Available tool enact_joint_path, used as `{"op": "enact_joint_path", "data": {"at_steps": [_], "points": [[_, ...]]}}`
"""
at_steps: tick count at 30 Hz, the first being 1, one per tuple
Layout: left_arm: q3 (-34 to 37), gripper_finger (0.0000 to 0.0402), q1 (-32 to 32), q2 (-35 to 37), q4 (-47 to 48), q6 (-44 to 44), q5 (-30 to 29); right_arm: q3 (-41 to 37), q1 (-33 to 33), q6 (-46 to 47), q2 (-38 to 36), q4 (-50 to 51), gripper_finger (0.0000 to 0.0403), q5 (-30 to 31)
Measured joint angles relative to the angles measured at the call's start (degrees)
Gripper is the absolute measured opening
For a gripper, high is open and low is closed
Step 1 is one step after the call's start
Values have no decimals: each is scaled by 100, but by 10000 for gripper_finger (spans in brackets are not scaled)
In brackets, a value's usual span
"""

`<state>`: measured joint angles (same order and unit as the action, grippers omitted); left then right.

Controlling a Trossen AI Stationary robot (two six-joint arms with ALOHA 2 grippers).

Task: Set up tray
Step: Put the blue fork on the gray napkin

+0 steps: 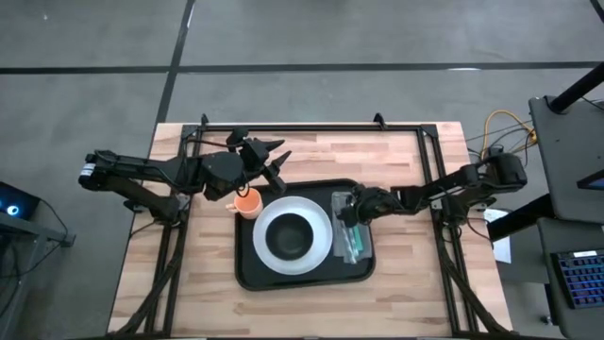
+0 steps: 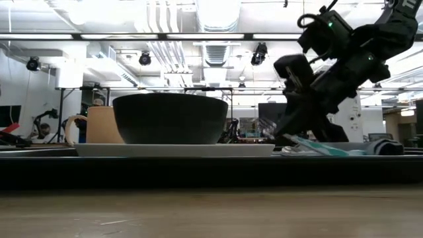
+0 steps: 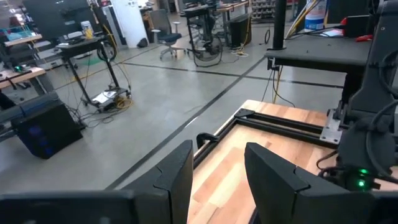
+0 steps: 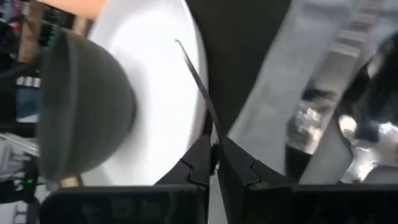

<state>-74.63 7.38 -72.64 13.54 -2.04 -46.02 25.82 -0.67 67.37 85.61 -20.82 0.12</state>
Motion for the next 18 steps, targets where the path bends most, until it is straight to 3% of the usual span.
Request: {"op": "enact_joint_path", "data": {"at_steps": [18], "points": [[-2,126,0,3,-22,-2,756,9,-2,35,-12,105,44,-133]]}}
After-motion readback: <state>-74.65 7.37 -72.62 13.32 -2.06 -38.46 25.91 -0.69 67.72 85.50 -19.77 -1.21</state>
